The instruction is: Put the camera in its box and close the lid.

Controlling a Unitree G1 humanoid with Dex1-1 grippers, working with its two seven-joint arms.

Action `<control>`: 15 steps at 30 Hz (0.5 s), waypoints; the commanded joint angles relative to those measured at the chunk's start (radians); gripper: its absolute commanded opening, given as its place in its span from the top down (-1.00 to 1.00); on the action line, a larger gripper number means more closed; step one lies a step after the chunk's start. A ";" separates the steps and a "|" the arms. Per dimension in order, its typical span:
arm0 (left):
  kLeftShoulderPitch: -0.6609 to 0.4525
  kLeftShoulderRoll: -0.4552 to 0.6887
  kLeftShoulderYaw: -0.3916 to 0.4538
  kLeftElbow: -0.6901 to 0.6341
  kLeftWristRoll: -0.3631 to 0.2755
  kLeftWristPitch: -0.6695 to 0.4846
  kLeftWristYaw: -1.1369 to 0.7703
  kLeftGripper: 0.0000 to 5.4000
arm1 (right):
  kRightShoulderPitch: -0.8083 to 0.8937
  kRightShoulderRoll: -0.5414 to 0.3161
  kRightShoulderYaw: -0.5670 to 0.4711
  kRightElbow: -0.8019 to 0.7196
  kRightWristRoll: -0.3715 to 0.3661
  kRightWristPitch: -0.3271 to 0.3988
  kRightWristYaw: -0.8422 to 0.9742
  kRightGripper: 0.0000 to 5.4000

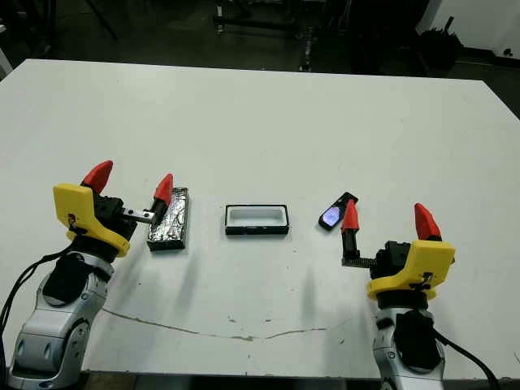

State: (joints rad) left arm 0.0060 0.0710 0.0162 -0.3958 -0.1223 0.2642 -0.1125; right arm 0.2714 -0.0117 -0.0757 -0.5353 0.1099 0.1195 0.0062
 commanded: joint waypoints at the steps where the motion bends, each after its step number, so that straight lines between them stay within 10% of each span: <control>1: 0.012 -0.002 -0.004 0.000 0.002 0.006 0.007 -1.00 | 0.009 -0.006 -0.002 0.006 -0.007 0.007 0.000 -1.00; 9: 0.016 -0.005 -0.002 0.002 -0.020 0.010 -0.003 -1.00 | 0.006 -0.025 -0.008 0.011 0.003 0.013 0.023 -1.00; 15: 0.015 -0.004 -0.007 -0.004 -0.013 0.017 0.008 -1.00 | -0.140 -0.277 -0.185 0.047 0.169 0.117 0.239 -1.00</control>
State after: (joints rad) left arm 0.0162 0.0664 0.0127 -0.3970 -0.1413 0.2653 -0.1101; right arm 0.1792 -0.2094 -0.2092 -0.5031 0.2388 0.2010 0.1937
